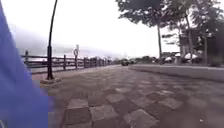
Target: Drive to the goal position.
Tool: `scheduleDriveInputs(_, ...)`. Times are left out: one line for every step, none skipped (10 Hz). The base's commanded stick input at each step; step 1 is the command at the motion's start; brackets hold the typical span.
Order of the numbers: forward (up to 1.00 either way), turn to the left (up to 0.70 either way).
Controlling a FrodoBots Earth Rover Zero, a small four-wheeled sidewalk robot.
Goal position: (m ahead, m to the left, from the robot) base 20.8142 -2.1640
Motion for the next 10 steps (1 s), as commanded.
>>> scheduleDriveInputs(1.00, 0.00)
scheduleDriveInputs(1.00, 0.00)
scheduleDriveInputs(1.00, 0.00)
scheduleDriveInputs(1.00, 0.34)
scheduleDriveInputs(1.00, 0.03)
scheduleDriveInputs(1.00, 0.01)
scheduleDriveInputs(1.00, 0.00)
scheduleDriveInputs(1.00, 0.00)
scheduleDriveInputs(1.00, 0.00)
scheduleDriveInputs(1.00, 0.00)
